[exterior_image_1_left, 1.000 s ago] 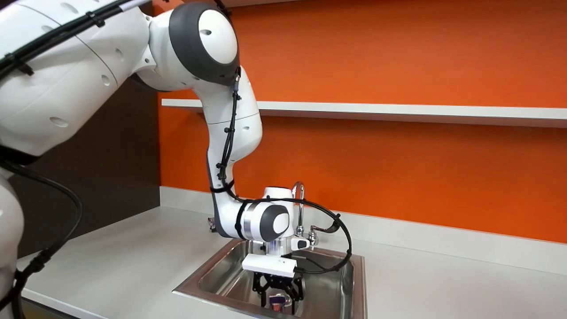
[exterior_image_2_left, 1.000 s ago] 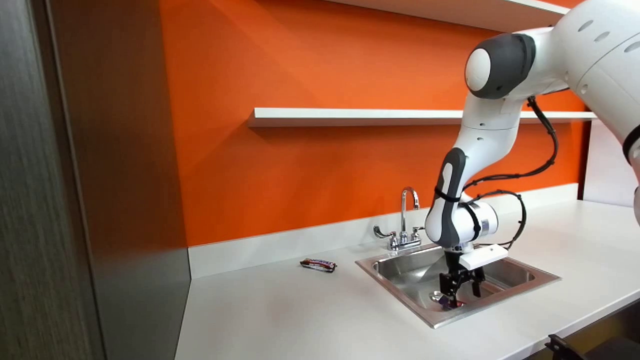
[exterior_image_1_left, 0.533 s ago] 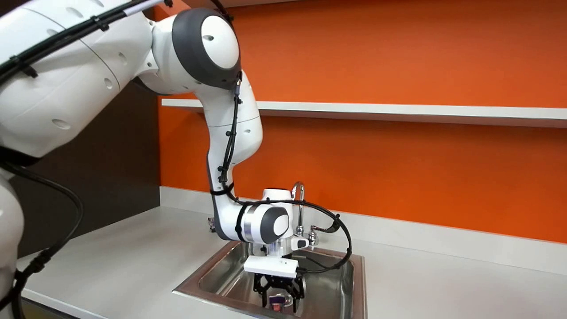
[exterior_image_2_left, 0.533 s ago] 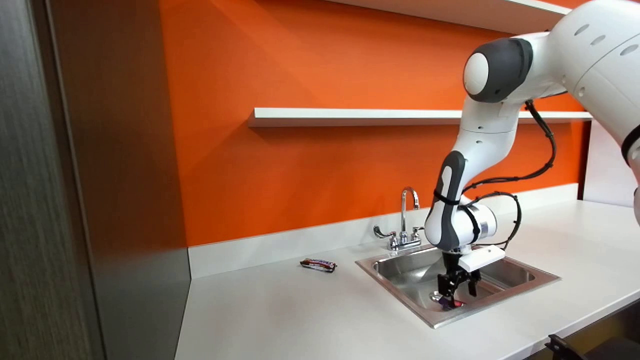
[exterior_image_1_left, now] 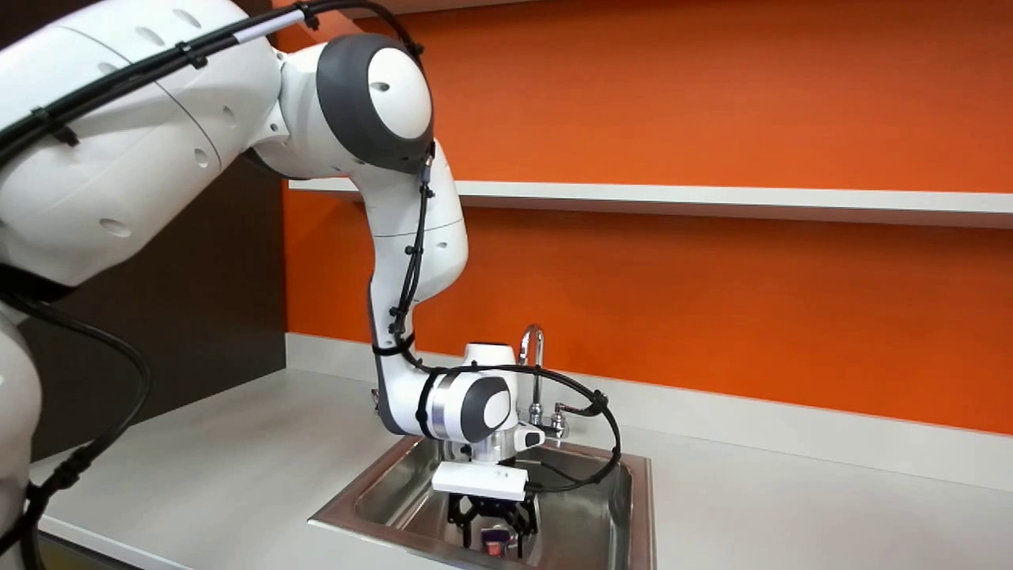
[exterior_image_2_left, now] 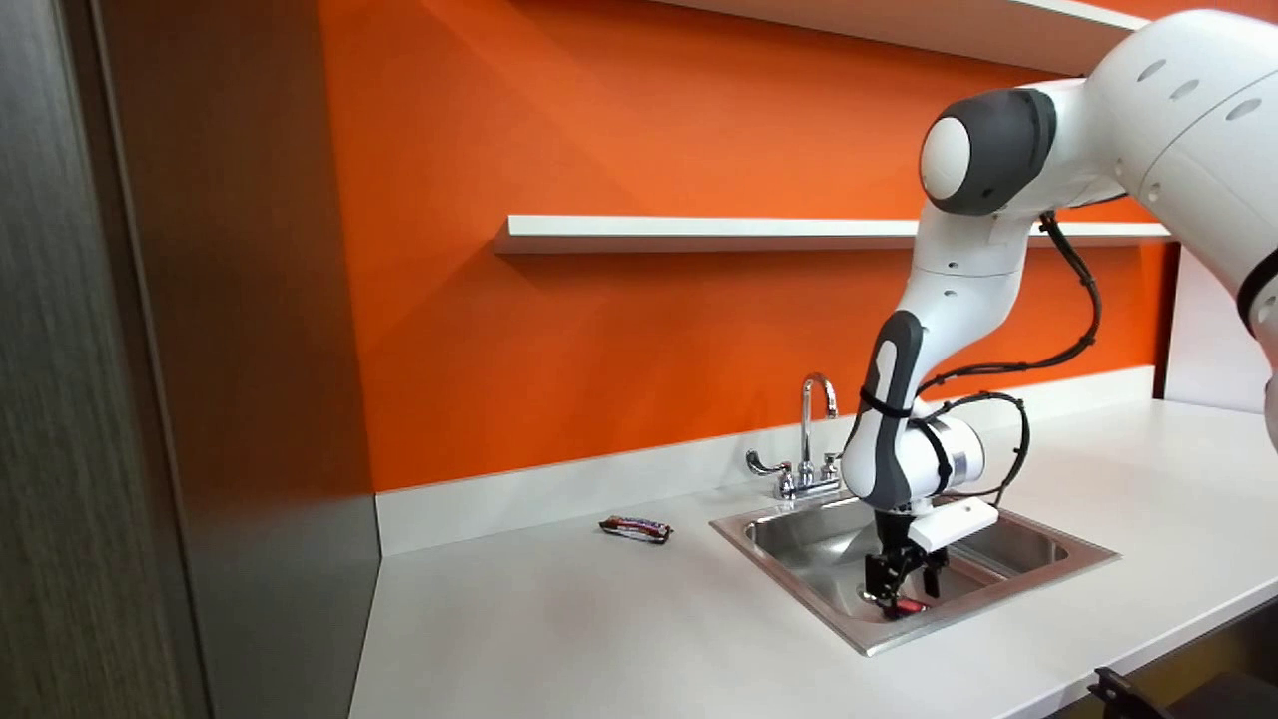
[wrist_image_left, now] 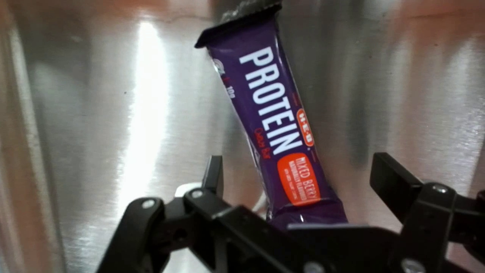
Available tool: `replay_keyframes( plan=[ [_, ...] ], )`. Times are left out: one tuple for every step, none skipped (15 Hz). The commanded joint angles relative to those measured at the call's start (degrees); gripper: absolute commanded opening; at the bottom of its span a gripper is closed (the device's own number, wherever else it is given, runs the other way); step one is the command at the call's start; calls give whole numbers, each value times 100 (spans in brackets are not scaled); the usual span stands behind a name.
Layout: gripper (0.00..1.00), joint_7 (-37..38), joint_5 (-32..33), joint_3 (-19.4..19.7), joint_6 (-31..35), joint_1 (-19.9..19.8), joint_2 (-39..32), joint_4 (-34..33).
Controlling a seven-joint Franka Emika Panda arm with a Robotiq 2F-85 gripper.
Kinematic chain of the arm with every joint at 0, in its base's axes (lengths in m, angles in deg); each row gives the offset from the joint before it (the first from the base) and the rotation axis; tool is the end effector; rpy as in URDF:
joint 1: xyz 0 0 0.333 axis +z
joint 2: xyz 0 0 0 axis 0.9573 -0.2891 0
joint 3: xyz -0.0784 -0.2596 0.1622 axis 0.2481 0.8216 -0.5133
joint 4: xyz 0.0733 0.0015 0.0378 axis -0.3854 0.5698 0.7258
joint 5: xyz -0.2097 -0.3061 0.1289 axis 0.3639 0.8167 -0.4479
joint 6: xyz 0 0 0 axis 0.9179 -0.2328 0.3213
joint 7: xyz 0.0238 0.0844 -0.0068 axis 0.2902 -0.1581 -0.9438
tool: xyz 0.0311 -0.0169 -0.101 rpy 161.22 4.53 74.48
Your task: Remove the purple bar from the sink and put it on the counter
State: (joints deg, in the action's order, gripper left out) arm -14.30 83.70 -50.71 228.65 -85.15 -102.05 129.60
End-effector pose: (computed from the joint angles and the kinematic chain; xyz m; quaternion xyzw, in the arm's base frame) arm 0.5100 -0.1741 0.0501 0.9967 0.0465 -0.0408 0.0533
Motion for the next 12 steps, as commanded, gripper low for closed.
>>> replay_keyframes(
  plan=[
    [100, -207, 53, -146, 50, -197, -67, -102],
    [100, -218, 50, -156, 50, -213, -76, -113],
    [100, -227, 49, -161, 46, -226, -87, -121],
    [100, -228, 50, -158, 45, -231, -98, -129],
    [100, -228, 48, -157, 45, -239, -115, -140],
    [100, -227, 48, -155, 44, -243, -124, -146],
    [100, -227, 47, -155, 44, -248, -131, -150],
    [100, -226, 48, -155, 43, -250, -136, -154],
    [98, -230, 45, -160, 39, -257, -138, -158],
    [73, -237, 40, -170, 36, -267, -144, -163],
    [73, -239, 38, -173, 32, -271, -150, -167],
    [66, -243, 39, -174, 28, -271, -158, -172]
  ],
)
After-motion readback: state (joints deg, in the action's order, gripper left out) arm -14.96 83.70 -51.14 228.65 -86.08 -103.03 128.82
